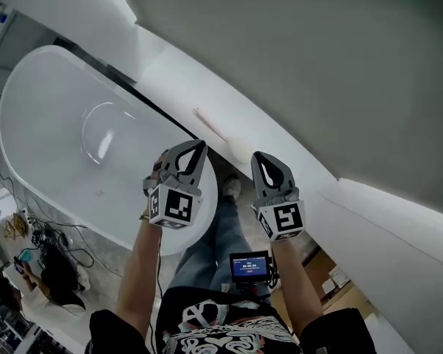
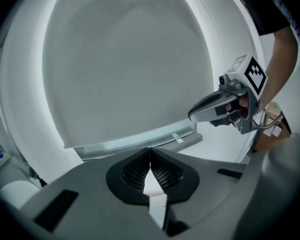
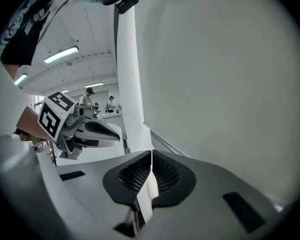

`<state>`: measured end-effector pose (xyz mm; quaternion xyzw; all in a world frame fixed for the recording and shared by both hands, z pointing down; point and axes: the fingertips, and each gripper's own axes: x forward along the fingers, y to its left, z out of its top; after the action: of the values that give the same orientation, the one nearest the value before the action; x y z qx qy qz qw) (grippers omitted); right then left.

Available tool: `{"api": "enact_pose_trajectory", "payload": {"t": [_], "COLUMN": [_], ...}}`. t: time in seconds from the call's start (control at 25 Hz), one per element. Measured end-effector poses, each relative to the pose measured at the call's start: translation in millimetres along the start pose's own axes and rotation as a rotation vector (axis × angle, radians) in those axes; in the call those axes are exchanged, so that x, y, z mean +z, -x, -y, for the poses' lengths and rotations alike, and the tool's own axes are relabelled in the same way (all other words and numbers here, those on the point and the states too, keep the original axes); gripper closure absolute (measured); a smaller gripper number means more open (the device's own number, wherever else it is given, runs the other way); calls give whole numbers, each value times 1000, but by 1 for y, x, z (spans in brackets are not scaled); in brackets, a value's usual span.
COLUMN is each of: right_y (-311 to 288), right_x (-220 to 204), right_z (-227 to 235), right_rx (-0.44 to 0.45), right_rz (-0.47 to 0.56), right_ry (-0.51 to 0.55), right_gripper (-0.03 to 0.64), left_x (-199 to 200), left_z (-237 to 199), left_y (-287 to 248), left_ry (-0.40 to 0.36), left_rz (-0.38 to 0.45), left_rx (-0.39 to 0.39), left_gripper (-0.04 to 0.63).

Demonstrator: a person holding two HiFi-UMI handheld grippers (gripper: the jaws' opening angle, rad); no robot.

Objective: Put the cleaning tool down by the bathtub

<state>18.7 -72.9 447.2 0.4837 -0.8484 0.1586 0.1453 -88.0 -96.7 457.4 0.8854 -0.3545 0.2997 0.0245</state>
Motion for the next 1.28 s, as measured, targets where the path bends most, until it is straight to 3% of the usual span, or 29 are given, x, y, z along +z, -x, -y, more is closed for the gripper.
{"api": "enact_pose_trajectory", "payload": {"t": [0.16,0.36,0.52,0.88,1.04,1.16,1.28], "right_y": [18,50,67,112,117,116,115], "right_x": [62,133,175,235,252,260,266], "right_z": [-4,-15,-22,-26,-33,-33,-35], "right_rx": [9,32,48,77,86,89,92], "right_rz": [52,119,159,241,269,285,300], "right_ry": [17,58,70,27,49,50,57], "right_gripper": [589,589,589,589,590,590,590], "left_x": [50,117,154,220,249,263,264], "left_z": [-26,-32,-32,-41,-38,-39,-47], "left_y": [35,83,114,179,192,197,202], "left_ry": [40,96,82,135,119,66,121], "left_rz": [36,137,185,303,370,430,468], "left_rx": [63,101,135,256,259,283,299], "left_gripper": [578,580,580,579,580,580,579]}}
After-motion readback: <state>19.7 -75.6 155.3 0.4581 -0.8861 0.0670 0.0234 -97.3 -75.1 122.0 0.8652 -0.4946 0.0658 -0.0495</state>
